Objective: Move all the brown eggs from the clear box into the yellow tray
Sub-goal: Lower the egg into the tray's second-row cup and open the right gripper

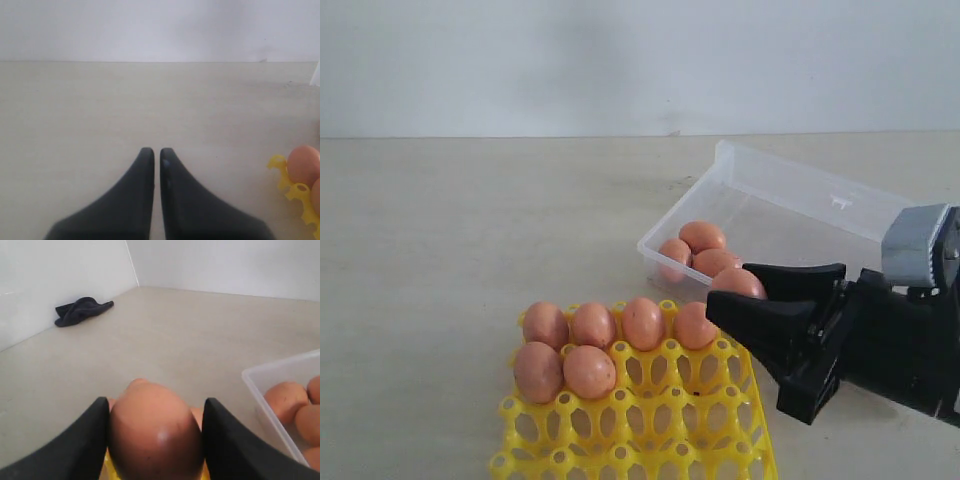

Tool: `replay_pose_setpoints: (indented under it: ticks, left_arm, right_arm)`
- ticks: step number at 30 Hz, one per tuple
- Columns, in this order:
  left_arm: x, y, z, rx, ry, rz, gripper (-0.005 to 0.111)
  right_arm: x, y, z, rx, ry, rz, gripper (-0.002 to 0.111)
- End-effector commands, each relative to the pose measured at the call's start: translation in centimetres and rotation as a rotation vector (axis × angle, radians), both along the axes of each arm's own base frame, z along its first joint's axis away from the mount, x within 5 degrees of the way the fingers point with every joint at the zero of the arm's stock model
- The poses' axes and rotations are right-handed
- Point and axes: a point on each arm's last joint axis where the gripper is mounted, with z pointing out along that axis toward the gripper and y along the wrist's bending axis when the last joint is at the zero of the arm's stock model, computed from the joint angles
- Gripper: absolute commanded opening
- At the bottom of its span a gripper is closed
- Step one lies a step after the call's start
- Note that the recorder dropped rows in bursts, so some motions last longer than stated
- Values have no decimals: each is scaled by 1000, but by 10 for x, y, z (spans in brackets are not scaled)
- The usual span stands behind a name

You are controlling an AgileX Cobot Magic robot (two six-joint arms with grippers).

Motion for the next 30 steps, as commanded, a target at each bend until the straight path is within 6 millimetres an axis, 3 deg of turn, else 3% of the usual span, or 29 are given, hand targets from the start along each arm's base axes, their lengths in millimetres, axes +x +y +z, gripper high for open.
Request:
replay_pose_setpoints:
  ticks: [1, 13, 25, 30]
  left_arm:
    - [0, 0, 2, -15, -15, -1, 4]
    - [0, 0, 2, -15, -15, -1, 4]
    - [0, 0, 2, -15, -15, -1, 4]
    - [0, 0, 2, -15, -15, -1, 4]
  right_arm:
    - [14, 3, -23, -15, 71, 2, 0]
    - [39, 42, -45, -42, 98, 202, 0]
    - [49, 53, -43, -35, 59, 190, 0]
    - [55, 66, -39, -55, 19, 227, 0]
